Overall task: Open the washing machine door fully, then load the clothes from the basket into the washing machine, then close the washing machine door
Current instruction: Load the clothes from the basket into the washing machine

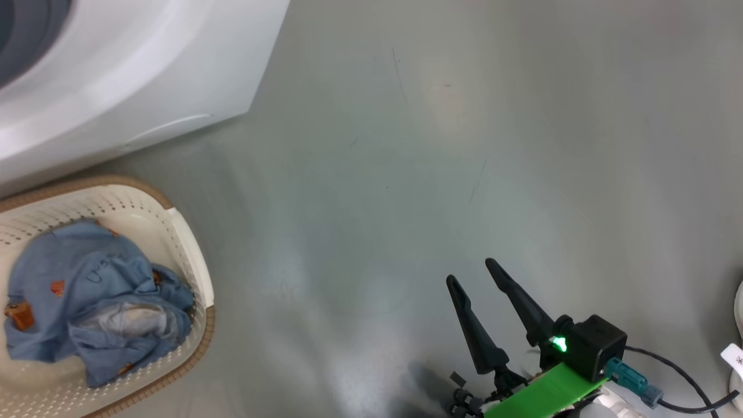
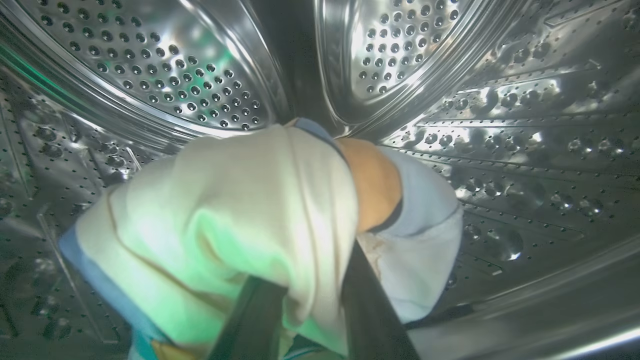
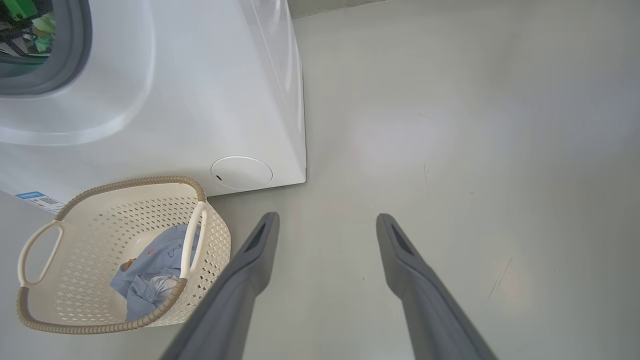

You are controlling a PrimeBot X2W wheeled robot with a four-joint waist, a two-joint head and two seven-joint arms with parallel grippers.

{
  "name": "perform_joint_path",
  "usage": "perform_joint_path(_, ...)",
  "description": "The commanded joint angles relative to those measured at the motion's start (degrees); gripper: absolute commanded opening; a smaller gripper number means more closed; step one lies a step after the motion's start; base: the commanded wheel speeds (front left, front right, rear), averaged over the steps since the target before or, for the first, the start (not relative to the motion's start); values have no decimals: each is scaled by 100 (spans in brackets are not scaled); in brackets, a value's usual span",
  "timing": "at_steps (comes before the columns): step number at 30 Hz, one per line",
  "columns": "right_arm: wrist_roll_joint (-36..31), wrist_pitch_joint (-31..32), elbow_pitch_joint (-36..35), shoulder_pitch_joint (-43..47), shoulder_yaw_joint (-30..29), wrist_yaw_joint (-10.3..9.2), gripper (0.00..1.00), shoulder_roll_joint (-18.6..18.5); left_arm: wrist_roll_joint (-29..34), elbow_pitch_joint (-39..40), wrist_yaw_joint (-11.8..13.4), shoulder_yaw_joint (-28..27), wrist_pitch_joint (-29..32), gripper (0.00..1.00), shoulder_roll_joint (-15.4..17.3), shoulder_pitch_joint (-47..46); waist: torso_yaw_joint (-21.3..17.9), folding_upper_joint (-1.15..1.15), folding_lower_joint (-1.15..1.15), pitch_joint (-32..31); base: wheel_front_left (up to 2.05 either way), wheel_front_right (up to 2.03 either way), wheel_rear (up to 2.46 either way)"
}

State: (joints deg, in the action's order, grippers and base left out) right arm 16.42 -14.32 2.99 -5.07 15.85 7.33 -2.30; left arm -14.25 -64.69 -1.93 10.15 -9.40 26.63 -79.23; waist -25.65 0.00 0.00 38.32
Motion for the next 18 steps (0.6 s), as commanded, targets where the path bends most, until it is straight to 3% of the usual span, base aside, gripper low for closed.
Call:
perform_joint_path(1, 34, -68, -73, 212, 119, 16, 100, -58, 59, 41, 48, -31, 63, 100, 244, -144, 21, 0, 0, -66, 0, 0, 0)
perform_joint_path(8, 66, -68, -46, 171, 82, 16, 100, -58, 14, -448, 162, 42, 391, 100, 46, -231, 157, 0, 0, -290, 0, 0, 0)
perform_joint_path(18, 4, -68, 54, 145, -58, 16, 100, -58, -279, -647, 460, -100, -226, 100, -516, 213, 504, 0, 0, -854, 0, 0, 0)
